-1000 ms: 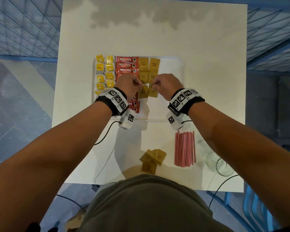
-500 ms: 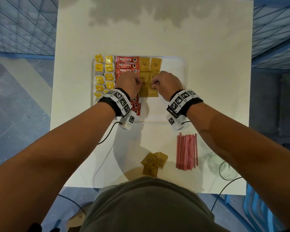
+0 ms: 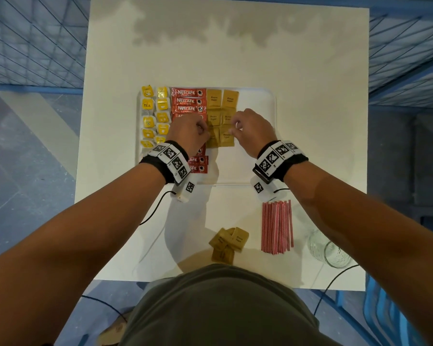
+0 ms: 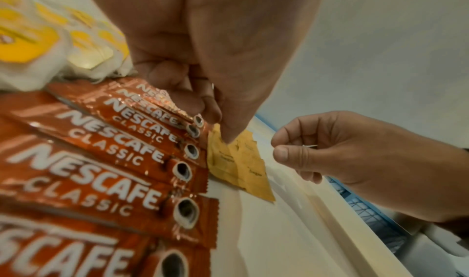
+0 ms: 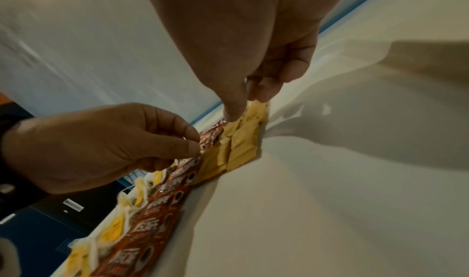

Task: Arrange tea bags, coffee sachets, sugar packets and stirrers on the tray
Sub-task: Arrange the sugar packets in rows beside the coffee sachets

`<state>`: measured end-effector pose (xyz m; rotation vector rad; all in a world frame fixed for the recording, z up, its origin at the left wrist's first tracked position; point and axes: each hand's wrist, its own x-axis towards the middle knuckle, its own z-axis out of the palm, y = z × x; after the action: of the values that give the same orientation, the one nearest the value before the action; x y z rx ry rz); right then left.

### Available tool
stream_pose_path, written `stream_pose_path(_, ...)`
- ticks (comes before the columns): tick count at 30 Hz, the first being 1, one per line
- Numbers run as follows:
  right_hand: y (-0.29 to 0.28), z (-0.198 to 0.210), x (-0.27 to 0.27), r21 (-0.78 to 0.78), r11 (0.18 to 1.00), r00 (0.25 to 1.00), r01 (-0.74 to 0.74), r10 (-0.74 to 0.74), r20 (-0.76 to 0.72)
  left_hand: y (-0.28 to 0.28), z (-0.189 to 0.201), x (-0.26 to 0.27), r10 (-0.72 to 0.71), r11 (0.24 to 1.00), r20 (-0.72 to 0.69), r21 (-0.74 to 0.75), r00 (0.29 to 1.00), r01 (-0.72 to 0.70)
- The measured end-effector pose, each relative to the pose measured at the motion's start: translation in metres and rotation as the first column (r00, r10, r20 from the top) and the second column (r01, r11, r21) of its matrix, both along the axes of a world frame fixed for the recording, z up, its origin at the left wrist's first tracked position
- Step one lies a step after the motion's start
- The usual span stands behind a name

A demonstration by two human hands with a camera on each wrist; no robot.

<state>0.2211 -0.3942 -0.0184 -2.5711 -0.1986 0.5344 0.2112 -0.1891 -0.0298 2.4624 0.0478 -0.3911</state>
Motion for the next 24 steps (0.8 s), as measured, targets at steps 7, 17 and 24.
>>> stream_pose_path(7,-0.021,0.030,-0.054,0.032,0.995,0.992,-0.095,0.097,-0.082,0.008,0.015,-0.061,-0.167,0.982,-0.072,-0.107,0.983,0.159)
stream_pose_path(17,-0.035,0.034,-0.150,-0.020,0.976,0.946,-0.216,0.204,-0.254,0.004,0.017,-0.150,-0.382,0.923,-0.242,-0.054,0.892,0.381)
stream_pose_path(24,-0.035,0.017,-0.201,-0.116,0.927,0.893,-0.357,0.302,-0.334,-0.013,0.009,-0.192,-0.496,0.852,-0.333,-0.009,0.802,0.524)
